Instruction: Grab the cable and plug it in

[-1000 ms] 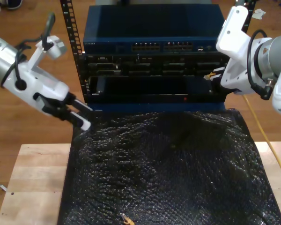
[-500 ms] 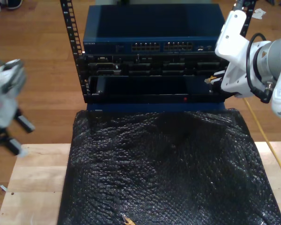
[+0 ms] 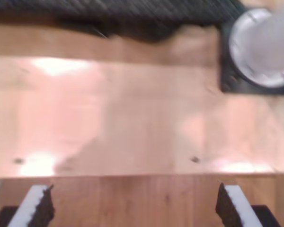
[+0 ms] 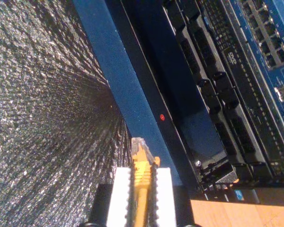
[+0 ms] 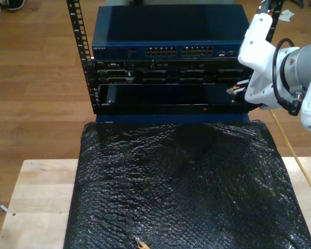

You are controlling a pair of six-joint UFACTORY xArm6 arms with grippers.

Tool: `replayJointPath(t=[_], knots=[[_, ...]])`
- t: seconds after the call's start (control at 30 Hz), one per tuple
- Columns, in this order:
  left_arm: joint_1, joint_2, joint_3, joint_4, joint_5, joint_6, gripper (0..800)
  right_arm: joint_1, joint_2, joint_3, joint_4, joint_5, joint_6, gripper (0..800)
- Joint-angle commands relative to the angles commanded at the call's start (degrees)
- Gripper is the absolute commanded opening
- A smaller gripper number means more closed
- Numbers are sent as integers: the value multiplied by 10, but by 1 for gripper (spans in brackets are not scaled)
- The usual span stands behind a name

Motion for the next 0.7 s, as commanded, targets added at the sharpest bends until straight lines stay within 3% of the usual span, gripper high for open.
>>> replayJointPath(t=[0.2,0.43,0.7], knots=[[48,-50,91,23,-18,88,798,1,1,6,1,-1,1,0],[56,-106,197,81,-63,113,798,0,1,6,1,-1,1,0],[121,-127,257,84,-68,175,798,0,1,9,1,-1,0,0]])
